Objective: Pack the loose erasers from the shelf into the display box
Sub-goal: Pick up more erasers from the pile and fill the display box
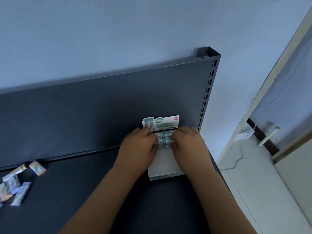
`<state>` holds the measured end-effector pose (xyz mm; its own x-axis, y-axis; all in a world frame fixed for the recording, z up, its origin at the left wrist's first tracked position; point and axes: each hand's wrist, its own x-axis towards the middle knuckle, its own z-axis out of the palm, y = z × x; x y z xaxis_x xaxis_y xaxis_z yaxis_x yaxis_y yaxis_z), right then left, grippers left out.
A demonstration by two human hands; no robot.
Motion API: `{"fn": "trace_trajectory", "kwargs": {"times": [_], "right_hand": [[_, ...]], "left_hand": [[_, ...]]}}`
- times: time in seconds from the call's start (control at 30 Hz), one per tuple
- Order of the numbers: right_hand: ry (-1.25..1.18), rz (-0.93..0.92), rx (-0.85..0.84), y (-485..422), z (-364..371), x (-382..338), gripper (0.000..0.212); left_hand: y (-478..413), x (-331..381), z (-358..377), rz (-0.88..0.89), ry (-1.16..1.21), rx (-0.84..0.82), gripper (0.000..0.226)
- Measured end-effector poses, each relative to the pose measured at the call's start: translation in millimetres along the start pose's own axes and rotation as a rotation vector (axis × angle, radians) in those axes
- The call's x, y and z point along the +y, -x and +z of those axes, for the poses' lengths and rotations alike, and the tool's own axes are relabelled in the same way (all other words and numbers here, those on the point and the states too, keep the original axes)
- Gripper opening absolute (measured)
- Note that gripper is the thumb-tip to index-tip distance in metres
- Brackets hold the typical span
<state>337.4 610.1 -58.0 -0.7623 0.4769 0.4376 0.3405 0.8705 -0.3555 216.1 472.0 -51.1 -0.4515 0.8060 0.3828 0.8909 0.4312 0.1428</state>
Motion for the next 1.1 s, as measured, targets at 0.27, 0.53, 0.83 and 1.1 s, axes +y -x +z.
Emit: {"fn": "trace_trajectory", "kwargs": {"times": [0.27, 0.53, 0.83, 1.1], "right_hand": [[-0.032, 0.032, 0.021, 4, 5, 4, 0.010], [0.006, 0.032, 0.020, 8, 4, 1, 0.009], [-0.109, -0.007, 0.066, 17, -13, -9, 0.026], [-0.291, 0.096, -0.051, 23, -38, -31, 0.035]], "left_hand": [[-1, -2, 2, 0.051, -0.037, 0.028, 0.013], [2, -2, 4, 0.026, -0.020, 0.035, 0.008], [9, 5, -8, 0.022, -0.080, -0.041, 0.030], [38, 5, -29, -0.131, 0.011, -0.032, 0.031]]}}
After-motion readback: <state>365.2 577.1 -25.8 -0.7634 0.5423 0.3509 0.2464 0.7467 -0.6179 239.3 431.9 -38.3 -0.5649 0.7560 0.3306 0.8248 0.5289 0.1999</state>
